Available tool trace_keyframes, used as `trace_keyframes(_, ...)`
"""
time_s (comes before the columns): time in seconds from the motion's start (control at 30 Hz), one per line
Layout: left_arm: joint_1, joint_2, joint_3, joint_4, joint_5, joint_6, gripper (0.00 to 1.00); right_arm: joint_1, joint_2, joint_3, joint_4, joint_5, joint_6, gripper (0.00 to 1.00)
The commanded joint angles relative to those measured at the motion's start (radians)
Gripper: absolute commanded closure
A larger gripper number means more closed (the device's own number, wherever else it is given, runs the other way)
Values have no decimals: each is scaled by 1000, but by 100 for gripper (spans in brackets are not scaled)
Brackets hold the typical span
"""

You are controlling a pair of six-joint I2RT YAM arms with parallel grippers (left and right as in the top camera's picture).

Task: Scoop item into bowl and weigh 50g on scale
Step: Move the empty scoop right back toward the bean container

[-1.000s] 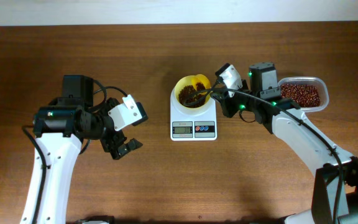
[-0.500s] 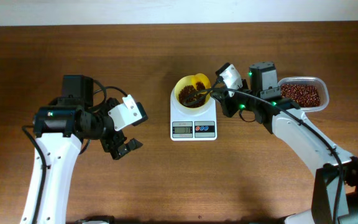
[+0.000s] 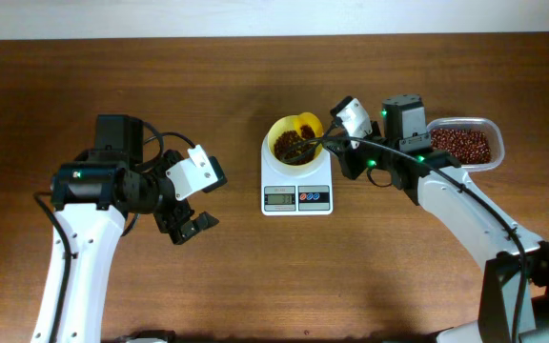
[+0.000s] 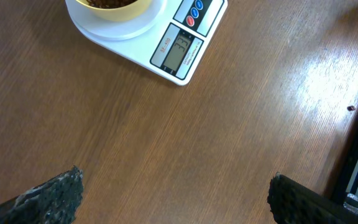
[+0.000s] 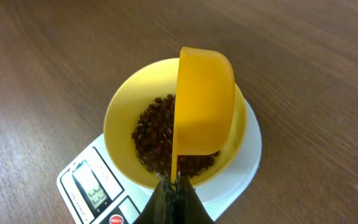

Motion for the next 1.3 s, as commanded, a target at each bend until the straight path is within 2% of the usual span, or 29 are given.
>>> trace_keyframes(0.0,5,-4,-6,1,18,9,1,16,-29,0,-7,52,-3,96)
trace_keyframes(0.2,5,-4,-6,1,18,9,1,63,-52,0,-7,102,-3,96)
trace_keyframes(0.27,5,-4,-6,1,18,9,1,63,-50,0,-45,192,-3,96)
trace_keyframes(0.53,5,-4,-6,1,18,9,1,97,-101,6,-5,204,-3,96)
trace_keyframes(0.6,5,-4,-6,1,18,9,1,106,-84,5,-64,278,-3,96)
trace_keyframes(0.93,5,-4,-6,1,18,9,1,172,-101,5,-19,316,0,96)
trace_keyframes(1.27,5,-4,-6,1,18,9,1,172,-103,5,-9,353,0,96)
